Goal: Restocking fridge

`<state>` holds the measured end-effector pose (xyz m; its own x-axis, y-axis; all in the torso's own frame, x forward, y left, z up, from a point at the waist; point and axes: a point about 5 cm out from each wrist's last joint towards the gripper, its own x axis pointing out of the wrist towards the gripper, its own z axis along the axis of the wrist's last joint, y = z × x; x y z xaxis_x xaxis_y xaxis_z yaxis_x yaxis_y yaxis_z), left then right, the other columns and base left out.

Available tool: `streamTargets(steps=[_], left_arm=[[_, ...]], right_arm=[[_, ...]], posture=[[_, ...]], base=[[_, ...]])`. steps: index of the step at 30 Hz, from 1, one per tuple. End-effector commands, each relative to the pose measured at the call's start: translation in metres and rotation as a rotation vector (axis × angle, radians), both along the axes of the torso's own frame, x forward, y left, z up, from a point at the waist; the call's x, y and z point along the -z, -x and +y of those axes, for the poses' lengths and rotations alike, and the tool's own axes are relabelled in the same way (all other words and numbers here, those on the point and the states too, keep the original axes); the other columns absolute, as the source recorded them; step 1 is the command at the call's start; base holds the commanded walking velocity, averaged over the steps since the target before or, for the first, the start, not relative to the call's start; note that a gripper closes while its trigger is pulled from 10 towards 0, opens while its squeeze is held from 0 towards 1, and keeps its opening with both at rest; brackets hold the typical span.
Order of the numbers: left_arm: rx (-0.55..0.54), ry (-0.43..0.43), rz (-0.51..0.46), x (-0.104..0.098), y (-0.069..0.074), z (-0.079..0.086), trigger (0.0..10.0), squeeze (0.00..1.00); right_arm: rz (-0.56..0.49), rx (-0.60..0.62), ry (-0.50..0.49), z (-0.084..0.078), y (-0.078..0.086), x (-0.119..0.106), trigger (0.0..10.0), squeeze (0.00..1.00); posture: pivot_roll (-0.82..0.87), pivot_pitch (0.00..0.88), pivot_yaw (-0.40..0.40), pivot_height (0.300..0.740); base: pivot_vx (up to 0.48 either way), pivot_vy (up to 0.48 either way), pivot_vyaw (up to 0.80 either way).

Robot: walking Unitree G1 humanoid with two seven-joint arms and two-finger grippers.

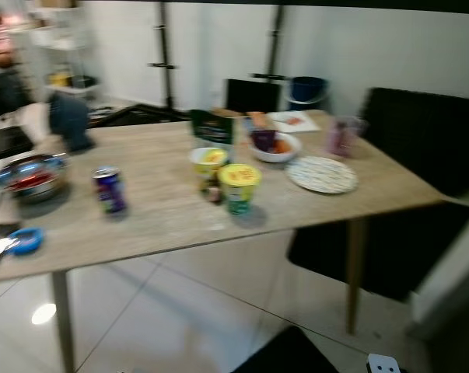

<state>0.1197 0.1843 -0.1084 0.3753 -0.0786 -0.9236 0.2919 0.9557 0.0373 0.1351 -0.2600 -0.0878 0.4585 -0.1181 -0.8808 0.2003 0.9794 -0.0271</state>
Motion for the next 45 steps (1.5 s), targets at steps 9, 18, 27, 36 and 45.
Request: streamTargets(steps=[9, 18, 27, 36, 45], left_arm=[[0.022, 0.011, 0.028, 0.002, 0.006, -0.005, 10.0, 0.0], [0.031, 0.008, 0.029, 0.002, 0.006, -0.004, 10.0, 0.0], [0.063, -0.052, 0.009, 0.001, 0.009, 0.011, 10.0, 0.0], [0.073, -0.065, -0.026, 0.0, 0.003, 0.003, 10.0, 0.0], [0.093, -0.075, -0.048, 0.0, 0.0, 0.0, 10.0, 0.0]], right_arm=[[0.007, -0.014, 0.003, 0.002, -0.001, 0.0, 10.0, 0.0], [0.014, -0.023, -0.001, 0.005, 0.0, 0.002, 10.0, 0.0], [0.017, -0.029, 0.005, 0.006, 0.001, 0.002, 10.0, 0.0], [0.017, -0.038, 0.009, 0.006, 0.001, 0.002, 10.0, 0.0], [0.019, -0.053, 0.015, 0.006, 0.0, 0.002, 10.0, 0.0]], posture=[[-0.03, 0.0, -0.018, 0.74], [-0.03, 0.0, -0.017, 0.74], [-0.03, 0.0, -0.016, 0.74], [-0.03, 0.0, -0.017, 0.74], [-0.03, 0.0, -0.018, 0.74]], base=[[0.0, 0.0, -0.8], [0.0, 0.0, -0.8], [0.0, 0.0, -0.8], [0.0, 0.0, -0.8], [0.0, 0.0, -0.8]])
